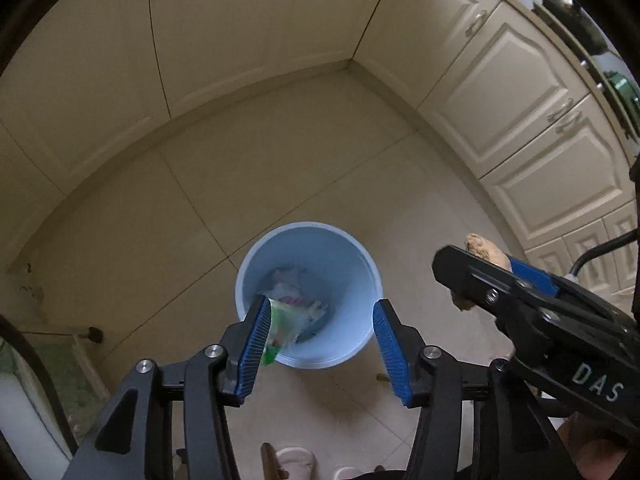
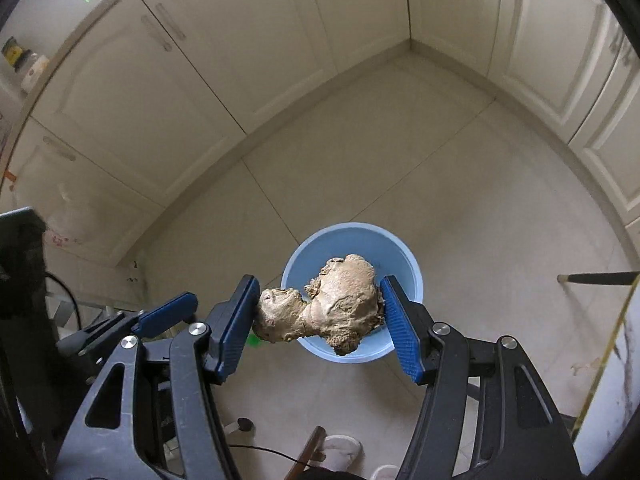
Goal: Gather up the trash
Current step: 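Carry the snack bag and ginger over the blue bin and open both grippers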
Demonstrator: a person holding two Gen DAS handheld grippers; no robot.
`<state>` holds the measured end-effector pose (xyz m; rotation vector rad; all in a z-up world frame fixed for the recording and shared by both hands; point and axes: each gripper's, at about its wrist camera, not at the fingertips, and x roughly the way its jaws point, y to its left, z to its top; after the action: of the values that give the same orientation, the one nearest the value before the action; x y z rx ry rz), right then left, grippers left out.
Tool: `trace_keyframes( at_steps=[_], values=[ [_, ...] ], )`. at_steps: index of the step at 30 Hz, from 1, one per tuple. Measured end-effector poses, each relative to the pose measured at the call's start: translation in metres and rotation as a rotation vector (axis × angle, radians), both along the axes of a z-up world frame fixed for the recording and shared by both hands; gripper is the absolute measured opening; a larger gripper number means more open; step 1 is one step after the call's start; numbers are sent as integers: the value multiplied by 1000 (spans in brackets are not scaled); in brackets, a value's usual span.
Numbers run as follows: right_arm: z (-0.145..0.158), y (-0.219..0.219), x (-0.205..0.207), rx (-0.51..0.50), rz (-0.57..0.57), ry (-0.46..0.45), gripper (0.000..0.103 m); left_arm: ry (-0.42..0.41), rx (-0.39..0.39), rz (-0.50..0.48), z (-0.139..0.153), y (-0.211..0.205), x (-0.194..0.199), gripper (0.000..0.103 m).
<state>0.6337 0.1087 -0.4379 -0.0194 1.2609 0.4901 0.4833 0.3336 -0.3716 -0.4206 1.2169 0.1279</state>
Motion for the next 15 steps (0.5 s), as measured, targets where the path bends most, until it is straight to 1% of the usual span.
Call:
trace_keyframes(
  at_steps=[4,6,7,10,13,14,15],
  values=[
    [-10,6,10,23,3,16,60,10,13,-7,-3,-2,10,51],
    [-12,7,13,19,3,13,61,8,13,-4,1,-5,11,56],
    [-11,7,14,19,3,10,61,2,16,-2,3,-5,13,60],
    [-10,10,17,16,4,11,63,-12,28,0,7,-10,12,62],
    [-2,15,16,19,13,-4,73,-27,45,3,16,-22,-1,63],
    [-1,18,14,10,13,-14,83,-33,53,5,18,-27,-8,63],
    [4,19,12,10,14,-27,85,-44,62,10,25,-28,-10,63]
  ],
)
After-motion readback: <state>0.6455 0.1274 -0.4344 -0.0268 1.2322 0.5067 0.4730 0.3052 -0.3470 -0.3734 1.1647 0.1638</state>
